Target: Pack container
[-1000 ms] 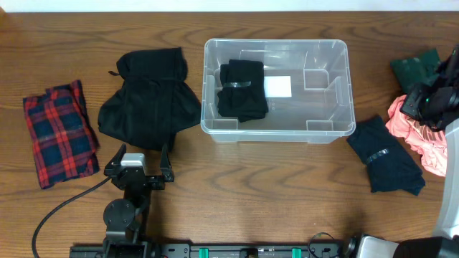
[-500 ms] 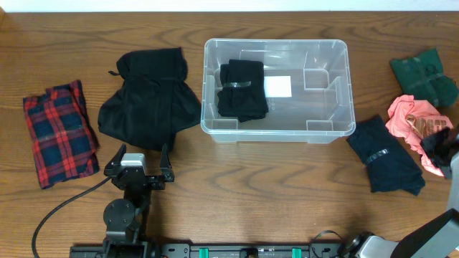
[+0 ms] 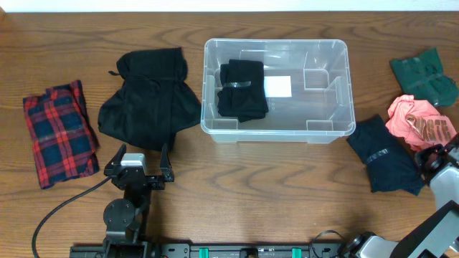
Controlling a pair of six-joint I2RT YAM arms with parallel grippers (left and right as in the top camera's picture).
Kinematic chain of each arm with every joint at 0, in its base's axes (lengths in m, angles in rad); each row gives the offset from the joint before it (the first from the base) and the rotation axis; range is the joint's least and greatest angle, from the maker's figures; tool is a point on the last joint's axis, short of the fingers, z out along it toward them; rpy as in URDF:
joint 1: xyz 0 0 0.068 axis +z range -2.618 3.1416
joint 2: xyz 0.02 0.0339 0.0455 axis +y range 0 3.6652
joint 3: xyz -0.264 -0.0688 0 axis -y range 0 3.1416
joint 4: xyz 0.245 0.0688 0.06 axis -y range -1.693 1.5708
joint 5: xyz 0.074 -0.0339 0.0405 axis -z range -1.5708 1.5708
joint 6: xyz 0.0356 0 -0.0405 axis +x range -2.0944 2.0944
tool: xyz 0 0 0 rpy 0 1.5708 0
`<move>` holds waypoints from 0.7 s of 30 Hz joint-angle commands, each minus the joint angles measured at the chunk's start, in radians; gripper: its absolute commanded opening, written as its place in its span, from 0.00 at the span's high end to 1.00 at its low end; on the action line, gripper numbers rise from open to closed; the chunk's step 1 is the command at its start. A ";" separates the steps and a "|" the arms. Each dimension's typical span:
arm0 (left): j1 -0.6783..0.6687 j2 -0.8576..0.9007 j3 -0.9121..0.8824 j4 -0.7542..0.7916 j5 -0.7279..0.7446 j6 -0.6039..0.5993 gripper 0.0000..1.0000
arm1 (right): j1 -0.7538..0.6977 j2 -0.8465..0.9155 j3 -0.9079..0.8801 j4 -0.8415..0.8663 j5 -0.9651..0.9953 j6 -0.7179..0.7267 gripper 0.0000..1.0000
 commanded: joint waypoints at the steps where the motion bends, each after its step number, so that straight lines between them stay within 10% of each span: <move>1: -0.004 -0.006 -0.019 -0.037 -0.027 0.006 0.02 | -0.010 0.001 -0.029 0.024 0.010 -0.015 0.99; 21: -0.004 -0.006 -0.019 -0.037 -0.027 0.006 0.02 | -0.010 0.109 -0.039 -0.029 -0.206 0.031 0.99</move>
